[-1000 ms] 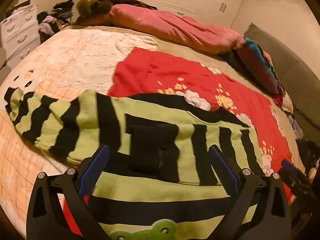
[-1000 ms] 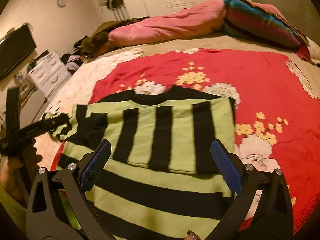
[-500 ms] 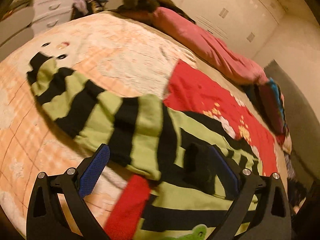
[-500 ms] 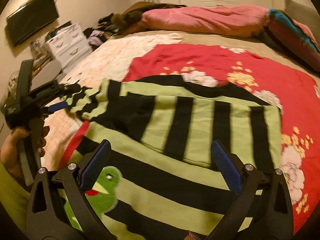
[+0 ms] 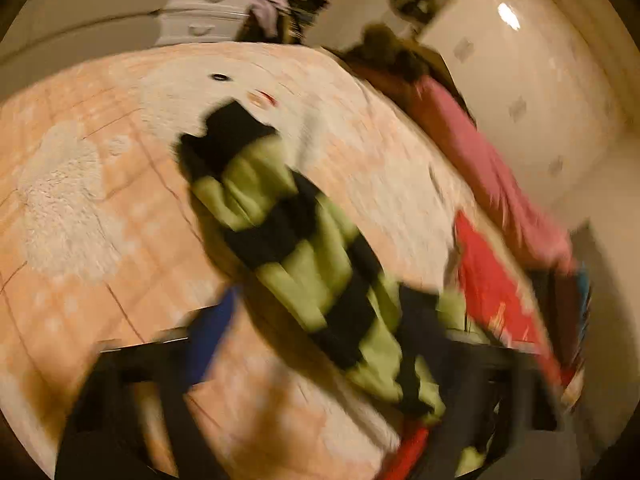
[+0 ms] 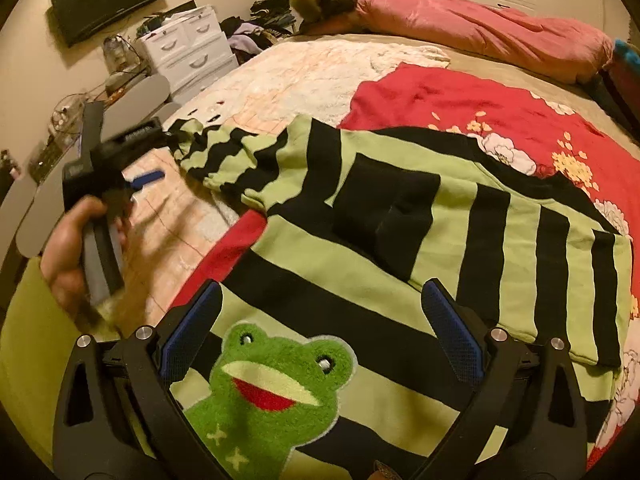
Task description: Fold small clothes
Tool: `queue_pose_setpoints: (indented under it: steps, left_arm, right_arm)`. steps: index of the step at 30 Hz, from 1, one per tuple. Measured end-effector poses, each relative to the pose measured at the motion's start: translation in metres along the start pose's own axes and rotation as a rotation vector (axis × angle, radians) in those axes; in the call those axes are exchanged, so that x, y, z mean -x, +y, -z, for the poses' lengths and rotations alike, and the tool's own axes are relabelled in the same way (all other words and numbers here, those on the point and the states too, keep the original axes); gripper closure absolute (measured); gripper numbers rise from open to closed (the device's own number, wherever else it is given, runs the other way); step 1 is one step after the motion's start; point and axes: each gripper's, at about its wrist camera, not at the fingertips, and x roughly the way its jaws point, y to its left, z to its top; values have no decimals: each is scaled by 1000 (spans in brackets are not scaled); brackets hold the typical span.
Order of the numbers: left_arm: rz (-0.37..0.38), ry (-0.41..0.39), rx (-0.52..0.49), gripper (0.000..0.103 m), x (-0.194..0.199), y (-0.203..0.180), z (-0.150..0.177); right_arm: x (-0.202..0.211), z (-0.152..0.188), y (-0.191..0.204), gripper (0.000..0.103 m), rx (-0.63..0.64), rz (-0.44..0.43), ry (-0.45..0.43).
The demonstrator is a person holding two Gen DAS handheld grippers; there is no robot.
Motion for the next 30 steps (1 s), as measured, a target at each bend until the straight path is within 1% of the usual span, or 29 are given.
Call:
queue_pose_setpoints:
  steps: [1, 2, 3, 4, 5, 10, 12, 13, 14, 15, 17, 18, 19, 20, 21, 22, 24, 27, 29, 30]
  left_arm:
    - [-2, -10, 43, 56, -2, 10, -6]
    - [1, -26, 93, 57, -5, 22, -13]
    - [9, -35, 122, 59, -7, 30, -18]
    - [6, -33, 143, 64, -12, 36, -22]
    - [7, -30, 154, 66, -18, 41, -27]
    - [15, -43, 168, 66, -37, 43, -47]
    - [3, -45, 169, 64, -48, 41, -53]
    - [-4, -51, 168, 61, -51, 42, -55]
    - [-7, -58, 174, 52, -58, 44, -59]
    - [-3, -54, 182, 50, -62, 47, -61]
    - [3, -28, 205, 50, -77, 51, -65]
    - [7, -30, 200, 51, -80, 51, -67]
    - [0, -31, 175, 59, -82, 48, -70]
    - [-5, -38, 147, 85, -83, 46, -72]
    - [-10, -34, 113, 88, -85, 43, -75]
    - [-3, -29, 110, 90, -84, 43, -75]
    - [24, -43, 136, 92, -75, 49, -73]
    - [41, -83, 159, 92, -49, 52, -67]
    - [42, -107, 133, 92, -28, 46, -67]
    - [46, -122, 102, 92, -12, 39, -69]
  right_arm:
    - [0, 2, -3, 9, -12, 2, 6]
    - [-2, 4, -7, 9, -23, 3, 12]
    - [-3, 6, -13, 9, -44, 5, 23]
    - [-5, 8, -16, 9, -59, 6, 30]
    - [-7, 9, -20, 9, -74, 7, 36]
    - [-12, 12, -35, 9, -133, 21, 54]
    - [-12, 13, -37, 9, -141, 26, 56]
    - [-12, 13, -38, 9, -139, 27, 58]
    - [-12, 13, -38, 9, -137, 29, 61]
    - [-12, 13, -38, 9, -136, 32, 64]
    - [-12, 13, -38, 9, -139, 34, 64]
    - [-12, 14, -38, 9, -141, 33, 66]
    - [-12, 14, -38, 9, -143, 33, 70]
    - [-12, 13, -38, 9, -143, 33, 73]
    - [-13, 14, -38, 9, -143, 34, 75]
    - [-12, 14, -37, 9, -144, 35, 77]
    - [-12, 14, -36, 9, -146, 33, 77]
    - [-12, 14, -36, 9, -150, 29, 77]
    - [-12, 13, -37, 9, -162, 18, 78]
    - [-11, 13, -37, 9, -168, 7, 75]
